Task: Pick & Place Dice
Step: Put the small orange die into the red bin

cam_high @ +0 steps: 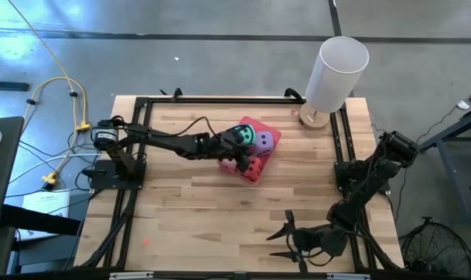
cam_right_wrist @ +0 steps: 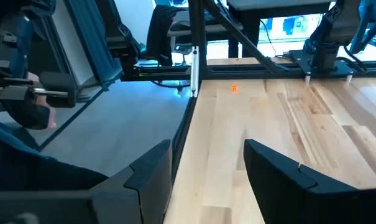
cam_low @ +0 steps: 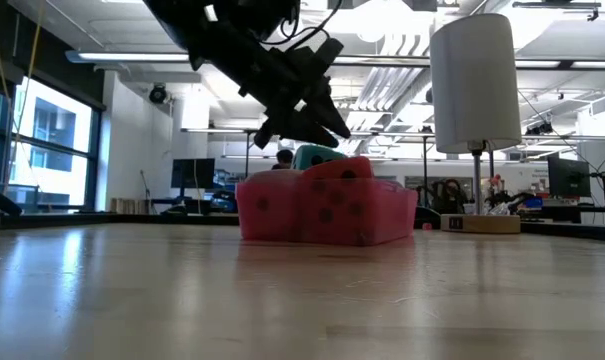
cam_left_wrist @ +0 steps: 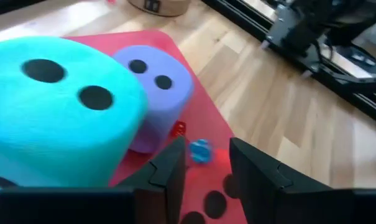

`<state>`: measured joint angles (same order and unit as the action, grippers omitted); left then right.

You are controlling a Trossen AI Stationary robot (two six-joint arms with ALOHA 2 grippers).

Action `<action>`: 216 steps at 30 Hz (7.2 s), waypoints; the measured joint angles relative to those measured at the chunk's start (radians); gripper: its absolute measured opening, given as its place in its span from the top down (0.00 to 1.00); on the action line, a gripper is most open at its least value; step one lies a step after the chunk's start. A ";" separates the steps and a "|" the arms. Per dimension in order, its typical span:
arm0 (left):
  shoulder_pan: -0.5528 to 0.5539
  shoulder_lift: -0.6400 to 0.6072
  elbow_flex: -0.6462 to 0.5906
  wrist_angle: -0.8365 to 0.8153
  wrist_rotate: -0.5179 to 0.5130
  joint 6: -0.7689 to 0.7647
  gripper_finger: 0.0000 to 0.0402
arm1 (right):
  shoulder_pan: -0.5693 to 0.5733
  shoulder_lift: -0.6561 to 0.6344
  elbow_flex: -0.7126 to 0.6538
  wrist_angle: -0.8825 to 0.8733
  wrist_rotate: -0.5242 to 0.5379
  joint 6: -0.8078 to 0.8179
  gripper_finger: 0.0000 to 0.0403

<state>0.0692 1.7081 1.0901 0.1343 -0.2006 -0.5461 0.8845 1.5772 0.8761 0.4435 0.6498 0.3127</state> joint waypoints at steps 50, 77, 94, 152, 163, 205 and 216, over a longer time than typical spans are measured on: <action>-0.940 -0.217 0.001 -0.938 0.146 -0.640 0.78 | -0.103 0.000 0.000 -0.134 -0.057 0.033 0.52; -0.920 -0.216 0.001 -0.912 0.296 -0.775 0.59 | -0.102 0.000 0.000 -0.122 -0.058 0.030 0.52; -1.020 -0.204 -0.003 -0.979 0.286 -0.921 0.56 | -0.114 0.000 0.000 -0.117 -0.060 0.057 0.52; -1.258 -0.026 -0.005 -1.045 0.176 -0.516 0.56 | -0.120 0.000 0.000 -0.114 -0.058 0.060 0.52; -1.258 -0.026 -0.018 -1.039 0.173 -0.500 0.56 | -0.120 0.000 0.000 -0.111 -0.058 0.061 0.52; -1.299 0.079 -0.045 -0.982 0.191 -0.428 0.74 | -0.120 0.000 0.000 -0.103 -0.058 0.087 0.52; -1.262 0.056 -0.044 -0.970 0.055 -0.467 0.90 | -0.120 0.000 0.000 -0.102 -0.058 0.077 0.52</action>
<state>-1.1924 1.7636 1.0459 -0.8355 -0.1451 -1.0134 0.7647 1.5772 0.8761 0.3412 0.5915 0.3900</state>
